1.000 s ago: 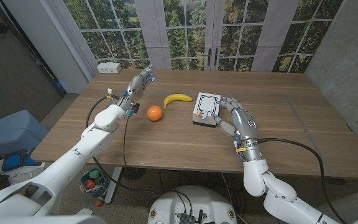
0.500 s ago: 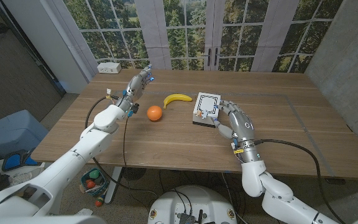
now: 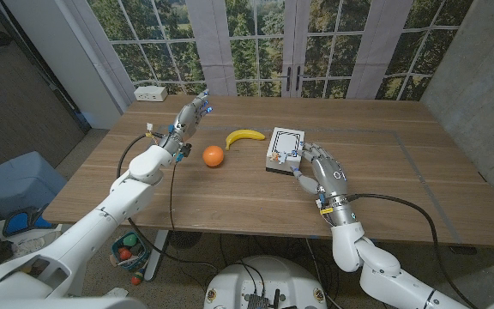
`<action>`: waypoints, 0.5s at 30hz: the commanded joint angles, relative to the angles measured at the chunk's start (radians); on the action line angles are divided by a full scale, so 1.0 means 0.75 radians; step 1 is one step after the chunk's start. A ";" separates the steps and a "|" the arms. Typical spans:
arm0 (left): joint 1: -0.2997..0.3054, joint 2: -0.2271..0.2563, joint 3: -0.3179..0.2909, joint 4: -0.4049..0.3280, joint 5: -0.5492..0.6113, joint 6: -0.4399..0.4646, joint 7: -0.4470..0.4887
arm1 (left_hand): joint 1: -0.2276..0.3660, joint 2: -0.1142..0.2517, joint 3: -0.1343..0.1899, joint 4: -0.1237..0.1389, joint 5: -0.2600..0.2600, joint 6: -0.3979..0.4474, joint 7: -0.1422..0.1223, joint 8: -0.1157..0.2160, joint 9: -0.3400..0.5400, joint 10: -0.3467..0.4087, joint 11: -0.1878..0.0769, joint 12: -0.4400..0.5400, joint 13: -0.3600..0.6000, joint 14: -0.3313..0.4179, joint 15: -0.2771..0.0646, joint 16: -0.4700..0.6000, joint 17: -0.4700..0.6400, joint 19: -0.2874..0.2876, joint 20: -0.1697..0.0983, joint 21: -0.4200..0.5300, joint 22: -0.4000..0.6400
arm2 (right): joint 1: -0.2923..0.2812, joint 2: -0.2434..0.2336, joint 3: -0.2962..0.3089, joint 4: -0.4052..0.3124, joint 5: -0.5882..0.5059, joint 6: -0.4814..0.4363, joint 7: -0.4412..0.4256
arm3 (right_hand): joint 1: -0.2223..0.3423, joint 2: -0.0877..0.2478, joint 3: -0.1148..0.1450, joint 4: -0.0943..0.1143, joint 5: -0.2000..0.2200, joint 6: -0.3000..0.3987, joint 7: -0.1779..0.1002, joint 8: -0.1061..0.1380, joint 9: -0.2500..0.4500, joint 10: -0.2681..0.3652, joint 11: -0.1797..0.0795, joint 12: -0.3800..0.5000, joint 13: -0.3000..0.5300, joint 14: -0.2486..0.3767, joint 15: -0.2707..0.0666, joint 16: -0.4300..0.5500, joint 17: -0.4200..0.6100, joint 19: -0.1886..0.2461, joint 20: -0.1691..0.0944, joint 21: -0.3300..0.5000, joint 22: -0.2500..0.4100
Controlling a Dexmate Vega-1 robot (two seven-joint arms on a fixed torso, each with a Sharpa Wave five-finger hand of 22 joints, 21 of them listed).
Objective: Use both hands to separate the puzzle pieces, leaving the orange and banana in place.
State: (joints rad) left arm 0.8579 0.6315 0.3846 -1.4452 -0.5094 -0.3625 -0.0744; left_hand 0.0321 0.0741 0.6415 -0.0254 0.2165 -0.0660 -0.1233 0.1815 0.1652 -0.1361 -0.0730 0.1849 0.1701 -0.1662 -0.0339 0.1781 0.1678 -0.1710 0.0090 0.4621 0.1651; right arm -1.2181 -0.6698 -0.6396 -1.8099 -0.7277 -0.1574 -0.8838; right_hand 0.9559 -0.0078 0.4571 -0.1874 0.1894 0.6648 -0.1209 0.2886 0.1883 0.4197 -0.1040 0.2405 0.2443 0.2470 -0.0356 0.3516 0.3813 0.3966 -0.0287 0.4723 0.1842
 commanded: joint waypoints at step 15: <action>0.020 0.022 -0.012 -0.035 -0.015 0.028 0.001 | -0.010 0.018 0.000 -0.008 -0.006 0.001 -0.006 -0.003 0.004 -0.007 0.007 -0.001 0.002 -0.022 -0.024 -0.001 0.003 0.011 0.001 -0.016 0.004 | 0.088 0.001 -0.079 0.135 -0.004 0.051 -0.031 | 0.068 -0.015 -0.015 0.010 0.000 0.046 -0.016 0.014 0.006 0.035 -0.010 0.007 0.003 0.022 -0.215 0.022 0.019 0.020 -0.017 0.006 0.004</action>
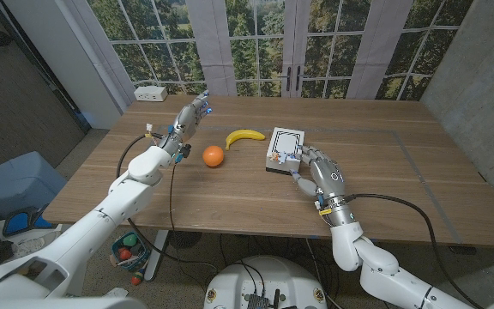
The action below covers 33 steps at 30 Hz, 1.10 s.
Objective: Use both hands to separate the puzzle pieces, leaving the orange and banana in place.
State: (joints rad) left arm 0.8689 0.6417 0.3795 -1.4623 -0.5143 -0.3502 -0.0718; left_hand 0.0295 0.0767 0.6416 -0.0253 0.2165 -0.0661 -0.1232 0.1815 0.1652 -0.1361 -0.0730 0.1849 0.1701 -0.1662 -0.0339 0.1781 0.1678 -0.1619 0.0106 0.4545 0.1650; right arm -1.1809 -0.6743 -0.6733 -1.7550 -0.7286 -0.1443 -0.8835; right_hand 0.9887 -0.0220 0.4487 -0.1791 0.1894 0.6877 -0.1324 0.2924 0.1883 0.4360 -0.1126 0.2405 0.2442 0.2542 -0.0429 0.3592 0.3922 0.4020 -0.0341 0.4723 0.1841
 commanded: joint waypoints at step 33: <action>0.006 0.014 -0.013 -0.012 -0.053 0.039 -0.030 | -0.011 0.013 -0.008 -0.010 -0.006 0.004 -0.006 -0.003 0.004 -0.009 0.005 -0.001 0.002 -0.023 -0.024 0.000 0.003 0.007 0.000 -0.027 0.005 | 0.214 0.084 -0.127 0.308 0.016 0.162 -0.138 | 0.196 0.034 -0.013 0.003 -0.013 0.035 -0.083 -0.002 0.007 0.003 -0.026 -0.001 0.017 0.004 -0.232 0.040 0.047 -0.005 -0.029 0.005 0.008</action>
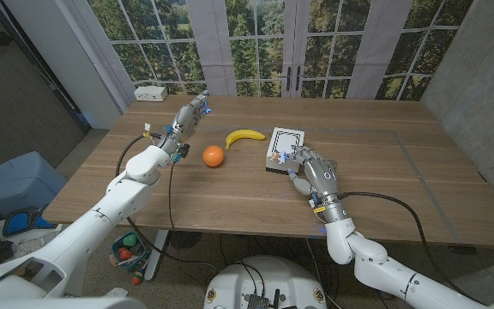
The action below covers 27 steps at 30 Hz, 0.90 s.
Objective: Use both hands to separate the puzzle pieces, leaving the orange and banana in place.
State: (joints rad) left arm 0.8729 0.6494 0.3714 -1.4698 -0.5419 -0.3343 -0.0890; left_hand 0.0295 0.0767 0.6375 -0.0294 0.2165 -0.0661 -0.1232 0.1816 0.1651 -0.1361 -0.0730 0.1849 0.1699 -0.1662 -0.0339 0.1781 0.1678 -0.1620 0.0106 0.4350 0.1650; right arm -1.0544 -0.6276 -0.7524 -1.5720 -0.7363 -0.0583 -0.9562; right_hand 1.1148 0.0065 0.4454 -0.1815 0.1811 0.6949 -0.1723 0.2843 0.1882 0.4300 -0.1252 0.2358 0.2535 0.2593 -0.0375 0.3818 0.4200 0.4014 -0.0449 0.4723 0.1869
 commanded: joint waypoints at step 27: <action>0.030 0.022 -0.026 -0.024 -0.031 0.026 0.012 | -0.015 0.010 -0.010 -0.006 -0.007 0.002 -0.008 -0.004 0.004 -0.017 0.009 -0.002 0.002 -0.025 -0.022 0.000 0.004 0.015 0.001 -0.019 0.006 | 0.119 0.054 -0.063 0.136 0.060 0.055 0.028 | 0.055 -0.006 -0.058 0.024 -0.009 0.138 -0.052 0.029 0.002 0.021 -0.012 0.007 0.010 -0.004 -0.228 0.035 0.044 -0.006 -0.005 0.013 0.007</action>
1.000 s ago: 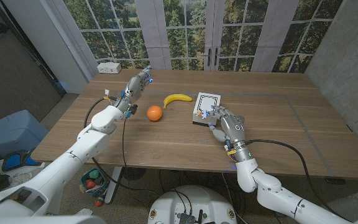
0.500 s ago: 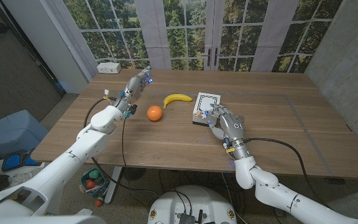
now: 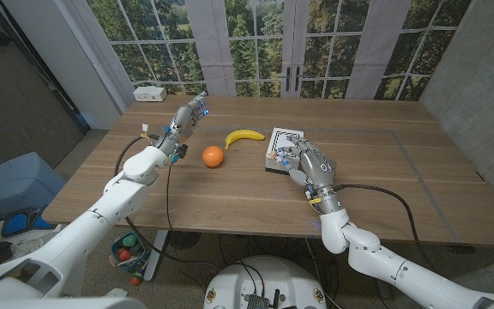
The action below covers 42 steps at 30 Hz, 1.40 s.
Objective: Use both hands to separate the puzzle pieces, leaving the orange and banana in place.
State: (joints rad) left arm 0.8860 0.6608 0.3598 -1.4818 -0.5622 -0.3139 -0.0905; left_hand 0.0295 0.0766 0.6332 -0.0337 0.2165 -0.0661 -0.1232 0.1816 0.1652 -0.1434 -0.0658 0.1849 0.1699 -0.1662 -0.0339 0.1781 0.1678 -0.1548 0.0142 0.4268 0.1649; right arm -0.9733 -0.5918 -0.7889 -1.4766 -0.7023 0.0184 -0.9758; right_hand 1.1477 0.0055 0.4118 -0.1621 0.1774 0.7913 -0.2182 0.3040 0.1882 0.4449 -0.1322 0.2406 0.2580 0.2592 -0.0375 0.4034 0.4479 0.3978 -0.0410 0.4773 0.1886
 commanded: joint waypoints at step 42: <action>0.030 0.006 -0.023 0.004 -0.022 -0.023 0.002 | -0.008 0.015 -0.008 -0.012 -0.006 0.009 -0.007 -0.004 0.005 -0.008 0.001 0.000 0.002 -0.020 -0.020 0.001 0.002 0.019 0.002 -0.038 0.006 | 0.073 0.043 -0.018 0.048 0.042 0.194 -0.010 | -0.007 0.061 -0.156 0.019 0.007 0.420 0.129 0.104 0.014 0.129 -0.087 0.051 0.019 0.007 -0.224 0.076 0.084 -0.061 0.010 0.027 0.012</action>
State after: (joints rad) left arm 0.8982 0.6622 0.3489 -1.4738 -0.5779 -0.3268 -0.0971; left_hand 0.0295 0.0766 0.6292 -0.0377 0.2165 -0.0661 -0.1231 0.1815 0.1651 -0.1432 -0.0659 0.1849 0.1699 -0.1662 -0.0339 0.1781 0.1678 -0.1422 0.0160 0.3990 0.1650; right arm -0.9376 -0.5705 -0.8051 -1.4568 -0.6758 0.1070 -0.9625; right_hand 1.1320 0.0374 0.3007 -0.1504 0.1816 1.0919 -0.1251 0.3774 0.1971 0.5263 -0.1988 0.2670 0.2677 0.2543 -0.0429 0.4520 0.5046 0.3566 -0.0357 0.4917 0.1952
